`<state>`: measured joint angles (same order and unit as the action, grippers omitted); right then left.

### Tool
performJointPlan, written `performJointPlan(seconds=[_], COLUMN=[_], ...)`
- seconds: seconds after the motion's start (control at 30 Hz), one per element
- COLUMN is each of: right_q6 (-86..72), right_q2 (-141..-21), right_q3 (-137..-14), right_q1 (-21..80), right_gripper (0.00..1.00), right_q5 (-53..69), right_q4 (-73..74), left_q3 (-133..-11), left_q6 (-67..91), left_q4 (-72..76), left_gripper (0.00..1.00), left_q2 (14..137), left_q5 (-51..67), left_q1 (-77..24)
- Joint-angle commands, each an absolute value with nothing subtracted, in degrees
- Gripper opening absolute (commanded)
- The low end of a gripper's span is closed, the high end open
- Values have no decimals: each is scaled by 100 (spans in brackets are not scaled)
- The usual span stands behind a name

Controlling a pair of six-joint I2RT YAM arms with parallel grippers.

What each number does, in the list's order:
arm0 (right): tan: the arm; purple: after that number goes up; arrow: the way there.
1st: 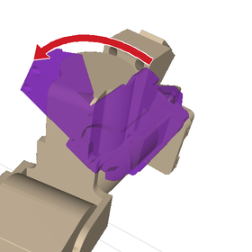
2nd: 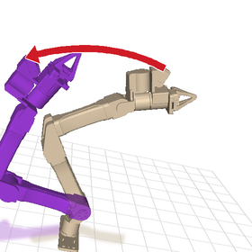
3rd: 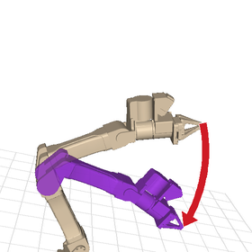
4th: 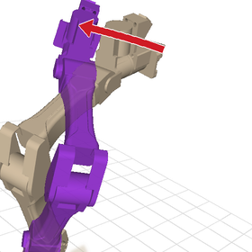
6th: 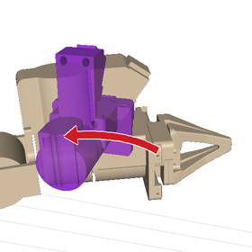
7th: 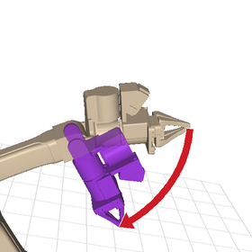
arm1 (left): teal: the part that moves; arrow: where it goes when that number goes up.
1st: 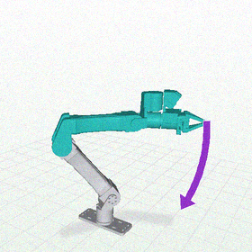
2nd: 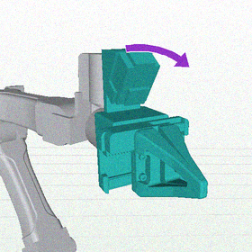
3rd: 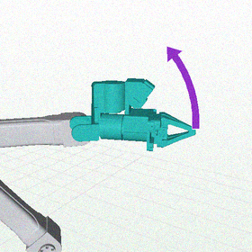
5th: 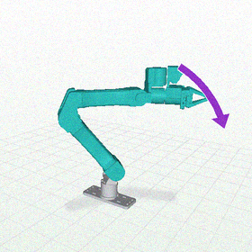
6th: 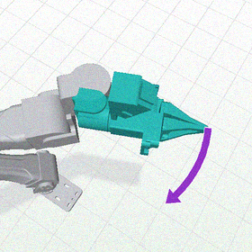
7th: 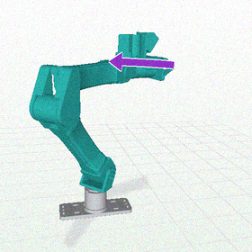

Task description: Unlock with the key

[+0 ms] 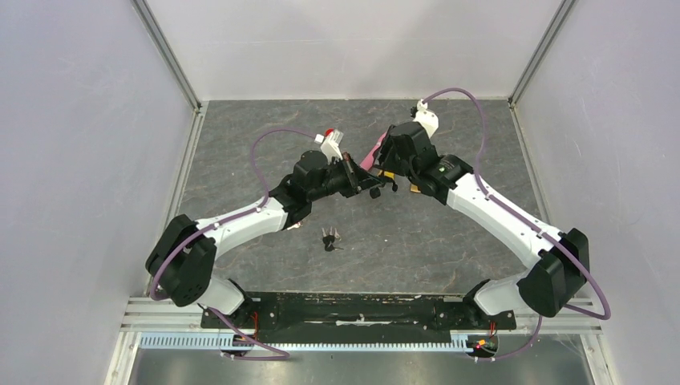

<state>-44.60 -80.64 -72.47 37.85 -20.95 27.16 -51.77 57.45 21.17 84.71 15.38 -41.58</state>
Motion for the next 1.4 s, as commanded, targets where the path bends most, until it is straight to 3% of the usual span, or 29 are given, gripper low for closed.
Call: performJointPlan(seconds=[0.0, 0.37, 0.67, 0.87, 1.07, 1.37], right_q6=[-4623, -4504, -4025, -3572, -2117, -1022], right_q2=[-7959, -7966, -8310, -8319, -8152, -7883], right_q3=[-6994, -6944, -7539, -7618, -7545, -7491], right_q1=[4289, 4296, 4169, 4024, 3990, 3999], right_gripper=[0, 0, 0, 0, 0, 0], right_q5=[-1251, -1139, -1366, -1341, -1215, -471], right_q4=[3001, 2921, 3496, 3516, 3347, 2878], left_q3=[-5455, -5083, -4368, -4043, -3855, -4125], left_q6=[5956, 6420, 6328, 6193, 6543, 7205], left_q4=[3299, 4105, 3908, 3385, 3066, 3662], left_gripper=[2, 3, 50, 66, 74, 74], left_q2=[8155, 8077, 7567, 7043, 6824, 7485], left_q5=[458, 1103, 1696, 2126, 2584, 2999], left_q1=[-3831, -3551, -3560, -3429, -2708, -2742])
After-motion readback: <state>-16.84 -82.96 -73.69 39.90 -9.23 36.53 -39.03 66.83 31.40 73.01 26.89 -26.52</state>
